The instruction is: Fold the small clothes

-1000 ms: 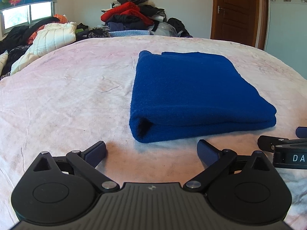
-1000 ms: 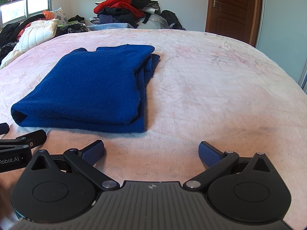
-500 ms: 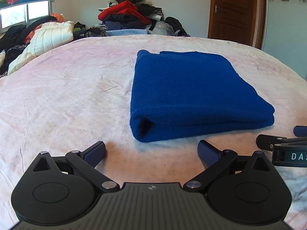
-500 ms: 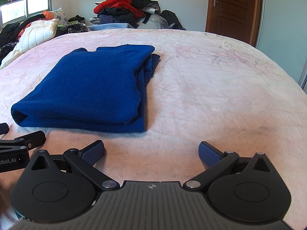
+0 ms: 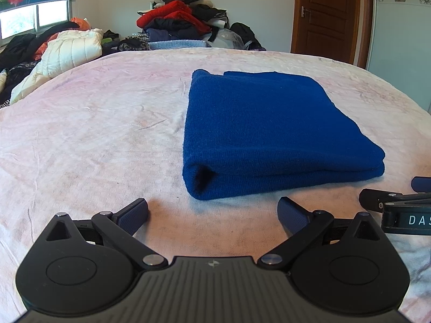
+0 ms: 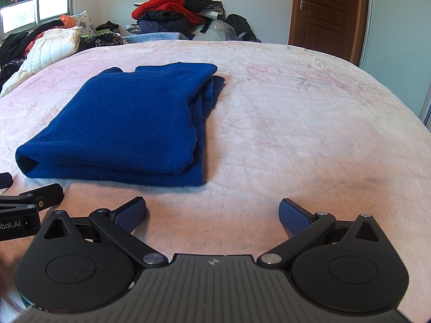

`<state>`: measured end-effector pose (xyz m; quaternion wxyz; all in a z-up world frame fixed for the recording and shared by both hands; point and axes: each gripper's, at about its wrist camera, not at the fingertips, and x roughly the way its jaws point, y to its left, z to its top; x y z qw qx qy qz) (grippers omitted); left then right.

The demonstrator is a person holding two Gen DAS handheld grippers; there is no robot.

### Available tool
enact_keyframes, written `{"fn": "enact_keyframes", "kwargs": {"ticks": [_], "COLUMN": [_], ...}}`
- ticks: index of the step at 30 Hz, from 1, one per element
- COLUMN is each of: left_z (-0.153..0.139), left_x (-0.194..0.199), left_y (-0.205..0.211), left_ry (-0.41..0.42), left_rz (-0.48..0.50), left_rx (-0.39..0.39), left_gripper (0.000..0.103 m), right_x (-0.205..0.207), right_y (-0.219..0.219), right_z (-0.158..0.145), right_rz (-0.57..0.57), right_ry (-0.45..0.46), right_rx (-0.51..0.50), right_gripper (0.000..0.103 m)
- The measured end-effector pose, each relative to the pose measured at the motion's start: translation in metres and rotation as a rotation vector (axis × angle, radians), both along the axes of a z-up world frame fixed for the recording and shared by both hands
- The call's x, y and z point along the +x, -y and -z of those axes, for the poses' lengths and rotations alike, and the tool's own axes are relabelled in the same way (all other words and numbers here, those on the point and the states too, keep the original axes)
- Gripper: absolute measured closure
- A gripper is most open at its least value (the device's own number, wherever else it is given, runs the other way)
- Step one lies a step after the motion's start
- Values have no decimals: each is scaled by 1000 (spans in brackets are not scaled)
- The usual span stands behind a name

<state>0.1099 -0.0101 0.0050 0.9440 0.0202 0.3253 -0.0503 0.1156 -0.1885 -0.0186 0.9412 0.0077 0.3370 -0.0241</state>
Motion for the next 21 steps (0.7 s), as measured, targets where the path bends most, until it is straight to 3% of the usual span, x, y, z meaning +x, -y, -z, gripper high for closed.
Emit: {"fn": "enact_keyframes", "kwargs": {"ticks": [21], "left_z": [0], "left_x": [0], "left_y": [1], "left_ry": [3], "left_rz": [0], "left_rx": [4], "left_gripper": [0], "right_x": [-1], "right_y": [0], "right_z": [0], "right_rz": [0], "right_ry": [0], "right_rx": [1], "right_gripper": [0]}}
